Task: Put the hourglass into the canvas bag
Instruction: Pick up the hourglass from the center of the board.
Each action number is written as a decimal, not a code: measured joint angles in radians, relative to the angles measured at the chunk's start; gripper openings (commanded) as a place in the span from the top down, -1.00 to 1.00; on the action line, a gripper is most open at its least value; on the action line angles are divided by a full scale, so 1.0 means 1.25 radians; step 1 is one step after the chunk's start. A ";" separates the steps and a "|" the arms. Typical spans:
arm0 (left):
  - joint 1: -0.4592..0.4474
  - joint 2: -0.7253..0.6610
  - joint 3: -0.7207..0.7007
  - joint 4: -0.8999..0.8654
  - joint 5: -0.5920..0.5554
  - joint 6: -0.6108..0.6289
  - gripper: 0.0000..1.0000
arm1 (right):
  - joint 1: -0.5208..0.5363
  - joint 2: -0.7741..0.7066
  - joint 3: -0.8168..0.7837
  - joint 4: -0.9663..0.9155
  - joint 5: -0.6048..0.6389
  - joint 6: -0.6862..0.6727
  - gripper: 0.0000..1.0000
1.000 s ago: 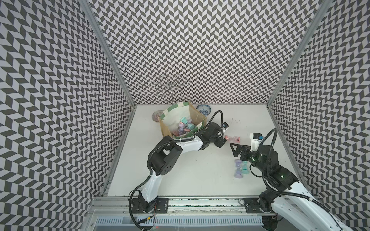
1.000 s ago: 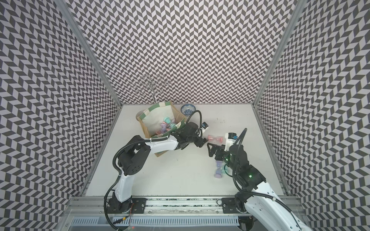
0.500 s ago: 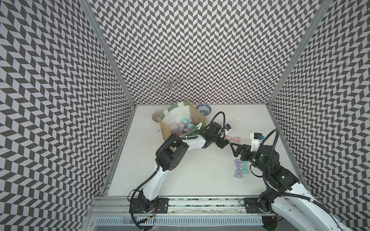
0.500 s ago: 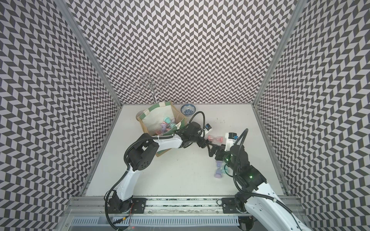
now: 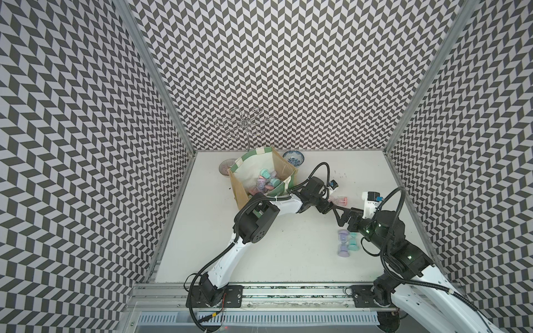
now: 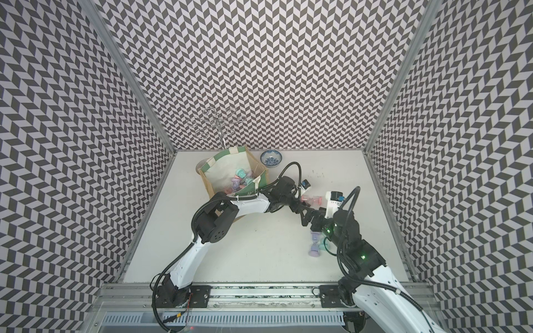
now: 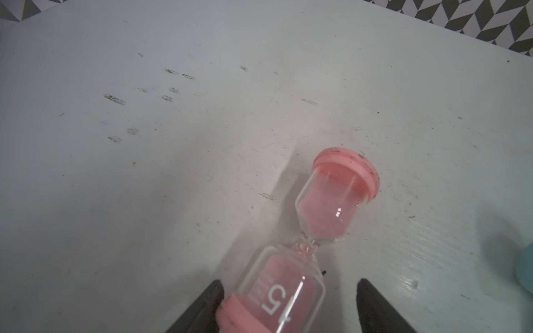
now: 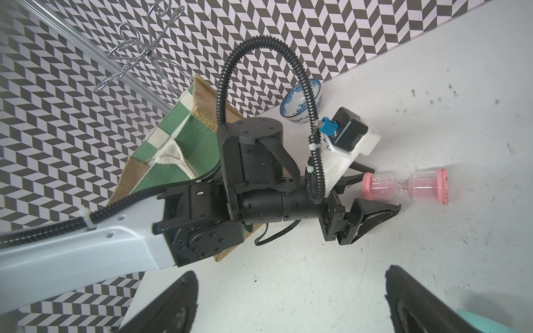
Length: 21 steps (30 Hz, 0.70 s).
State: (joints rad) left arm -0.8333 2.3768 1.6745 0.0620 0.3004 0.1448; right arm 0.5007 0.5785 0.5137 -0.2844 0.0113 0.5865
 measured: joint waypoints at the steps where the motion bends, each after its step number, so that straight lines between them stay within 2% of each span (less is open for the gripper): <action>1: -0.001 0.004 0.002 0.000 0.003 -0.001 -0.33 | 0.000 0.000 0.000 0.000 0.000 0.000 -0.98; 5: -0.004 0.014 0.007 0.002 0.008 -0.005 -0.29 | 0.000 -0.004 0.000 0.000 0.000 0.000 -0.98; 18: -0.005 0.023 0.019 0.008 0.012 -0.023 0.11 | 0.000 -0.009 0.000 0.000 0.000 0.000 -0.99; 21: -0.007 0.023 0.017 0.009 0.015 -0.026 0.15 | 0.000 -0.009 0.000 0.000 0.000 0.000 -0.99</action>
State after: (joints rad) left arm -0.8421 2.4062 1.6962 0.0738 0.3187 0.1123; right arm 0.5007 0.5667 0.5133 -0.2840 0.0113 0.5865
